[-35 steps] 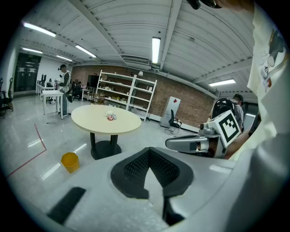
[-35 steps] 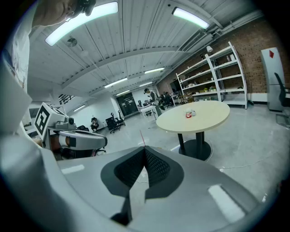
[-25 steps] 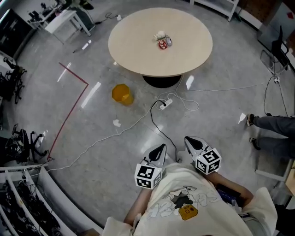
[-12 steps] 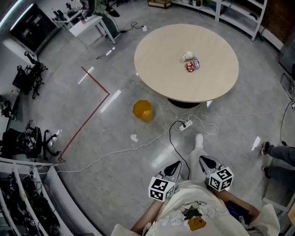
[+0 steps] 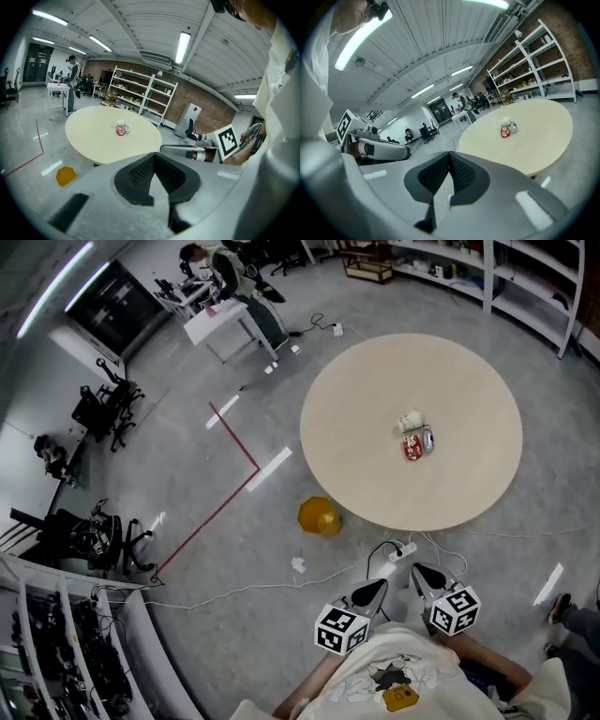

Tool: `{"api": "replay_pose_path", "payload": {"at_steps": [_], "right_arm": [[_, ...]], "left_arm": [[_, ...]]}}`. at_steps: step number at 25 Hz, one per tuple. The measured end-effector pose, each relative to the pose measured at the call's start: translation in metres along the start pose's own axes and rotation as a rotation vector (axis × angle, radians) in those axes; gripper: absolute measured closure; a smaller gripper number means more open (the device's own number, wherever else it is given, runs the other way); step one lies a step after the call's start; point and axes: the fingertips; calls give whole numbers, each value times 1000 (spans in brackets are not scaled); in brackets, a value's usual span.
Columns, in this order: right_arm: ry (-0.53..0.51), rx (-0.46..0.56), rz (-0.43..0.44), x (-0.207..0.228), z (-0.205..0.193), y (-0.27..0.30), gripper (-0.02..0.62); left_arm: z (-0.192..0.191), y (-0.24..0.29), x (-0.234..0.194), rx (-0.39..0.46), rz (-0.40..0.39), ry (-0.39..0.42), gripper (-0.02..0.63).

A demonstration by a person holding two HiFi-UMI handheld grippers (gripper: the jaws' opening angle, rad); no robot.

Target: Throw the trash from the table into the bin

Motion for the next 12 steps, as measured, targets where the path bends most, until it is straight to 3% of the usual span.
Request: {"api": "replay_pose_path", "payload": {"at_steps": [5, 12], "right_arm": [[-1, 15, 24, 56, 51, 12, 588], [-67, -25, -7, 114, 82, 46, 583]], "left_arm": [[60, 50, -8, 31, 105, 18, 600], [87, 85, -52, 27, 213, 34, 600]]}}
Point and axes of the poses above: the fingertips, and each gripper's own axes: y forward along the fingers, x to its right, z out of its top, and after that the axes turned 10 degrees about -x, right-handed
